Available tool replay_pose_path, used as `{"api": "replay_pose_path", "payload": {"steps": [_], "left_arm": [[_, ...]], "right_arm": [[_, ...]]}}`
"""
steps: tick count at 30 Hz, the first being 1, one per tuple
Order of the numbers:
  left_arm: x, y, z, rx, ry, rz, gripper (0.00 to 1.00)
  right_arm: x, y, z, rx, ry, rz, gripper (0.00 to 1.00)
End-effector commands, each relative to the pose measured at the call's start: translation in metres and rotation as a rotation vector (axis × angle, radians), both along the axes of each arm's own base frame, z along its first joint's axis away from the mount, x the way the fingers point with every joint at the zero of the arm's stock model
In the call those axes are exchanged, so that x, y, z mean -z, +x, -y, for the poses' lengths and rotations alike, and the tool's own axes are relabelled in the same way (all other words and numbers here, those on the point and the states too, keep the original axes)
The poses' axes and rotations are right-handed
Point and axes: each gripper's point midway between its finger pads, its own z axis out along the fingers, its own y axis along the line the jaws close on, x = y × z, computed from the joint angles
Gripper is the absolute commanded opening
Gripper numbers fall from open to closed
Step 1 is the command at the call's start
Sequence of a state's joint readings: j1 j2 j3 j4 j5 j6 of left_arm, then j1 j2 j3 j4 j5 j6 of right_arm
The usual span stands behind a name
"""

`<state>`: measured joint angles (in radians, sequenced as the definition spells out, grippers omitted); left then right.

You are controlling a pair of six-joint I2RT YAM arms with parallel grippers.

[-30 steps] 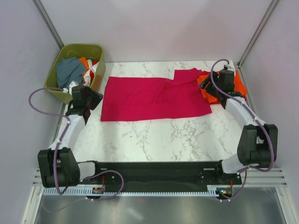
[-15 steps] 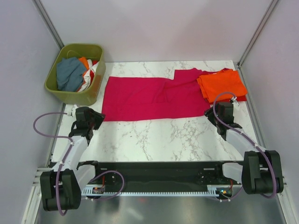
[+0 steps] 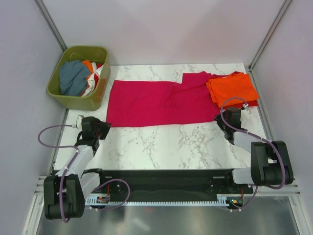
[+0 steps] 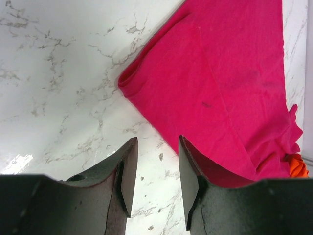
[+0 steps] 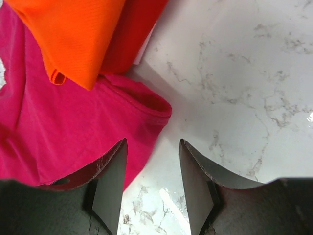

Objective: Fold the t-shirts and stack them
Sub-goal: Fold the tshirt

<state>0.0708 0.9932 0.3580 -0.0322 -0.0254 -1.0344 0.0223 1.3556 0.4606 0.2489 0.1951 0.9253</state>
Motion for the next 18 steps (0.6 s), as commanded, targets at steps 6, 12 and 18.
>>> {"api": "replay_pose_path", "payload": {"steps": [6,12,18], "left_arm": [[0.001,0.014,-0.002,-0.052,-0.048,0.043,0.44],[0.008,0.016,-0.002,-0.061,-0.057,0.03,0.43],[0.014,0.018,-0.005,-0.08,-0.052,0.021,0.41]], "right_arm": [[-0.007,0.018,0.013,0.086,-0.015,0.062,0.54],[0.001,0.021,0.016,0.097,-0.025,0.042,0.52],[0.004,0.026,0.015,0.1,-0.021,0.046,0.41]]}}
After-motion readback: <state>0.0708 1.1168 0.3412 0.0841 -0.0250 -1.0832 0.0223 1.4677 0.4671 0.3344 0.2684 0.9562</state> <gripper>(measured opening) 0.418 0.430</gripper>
